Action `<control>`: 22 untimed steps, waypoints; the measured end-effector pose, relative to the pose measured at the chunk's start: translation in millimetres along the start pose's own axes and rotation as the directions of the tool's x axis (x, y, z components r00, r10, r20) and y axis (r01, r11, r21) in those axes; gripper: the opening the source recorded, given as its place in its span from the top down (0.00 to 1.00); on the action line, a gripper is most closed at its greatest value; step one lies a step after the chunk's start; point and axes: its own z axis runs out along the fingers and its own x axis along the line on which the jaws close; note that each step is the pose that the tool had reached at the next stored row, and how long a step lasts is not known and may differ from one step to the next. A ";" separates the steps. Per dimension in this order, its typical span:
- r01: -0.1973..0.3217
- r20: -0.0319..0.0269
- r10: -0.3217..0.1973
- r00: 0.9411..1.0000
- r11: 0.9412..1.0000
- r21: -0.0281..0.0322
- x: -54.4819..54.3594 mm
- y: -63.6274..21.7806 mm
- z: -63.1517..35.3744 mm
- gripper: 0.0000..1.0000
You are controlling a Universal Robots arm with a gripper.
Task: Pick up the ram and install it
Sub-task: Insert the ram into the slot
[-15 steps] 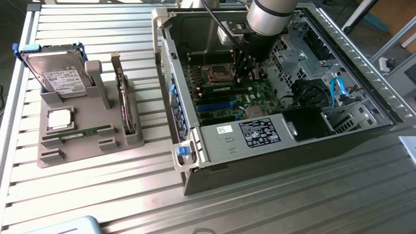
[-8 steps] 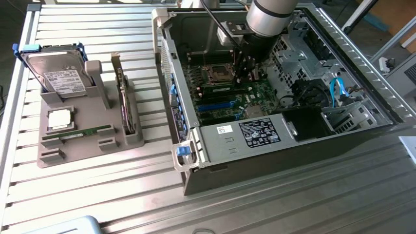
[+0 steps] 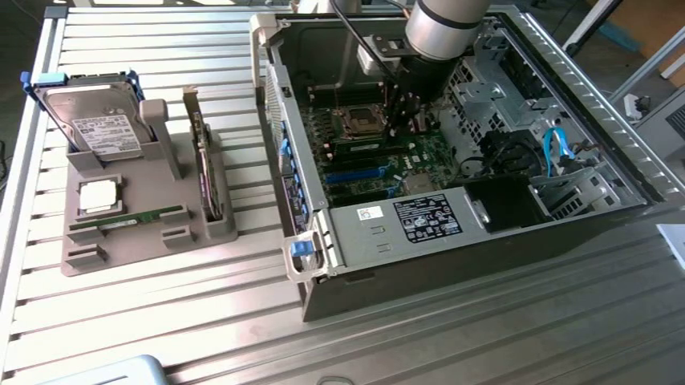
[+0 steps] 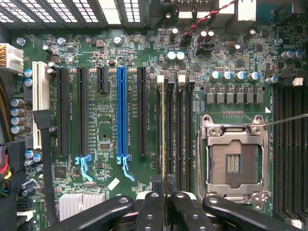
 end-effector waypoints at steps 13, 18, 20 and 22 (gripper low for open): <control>0.000 0.001 0.000 1.000 1.000 0.012 -0.1 5.2 3.2 0.88; 0.000 0.001 0.000 1.000 1.000 0.012 -0.1 5.3 3.2 0.88; 0.000 0.001 0.000 1.000 1.000 0.012 -0.1 5.3 3.2 0.88; 0.000 0.001 0.000 1.000 1.000 0.012 -0.1 5.3 3.2 0.88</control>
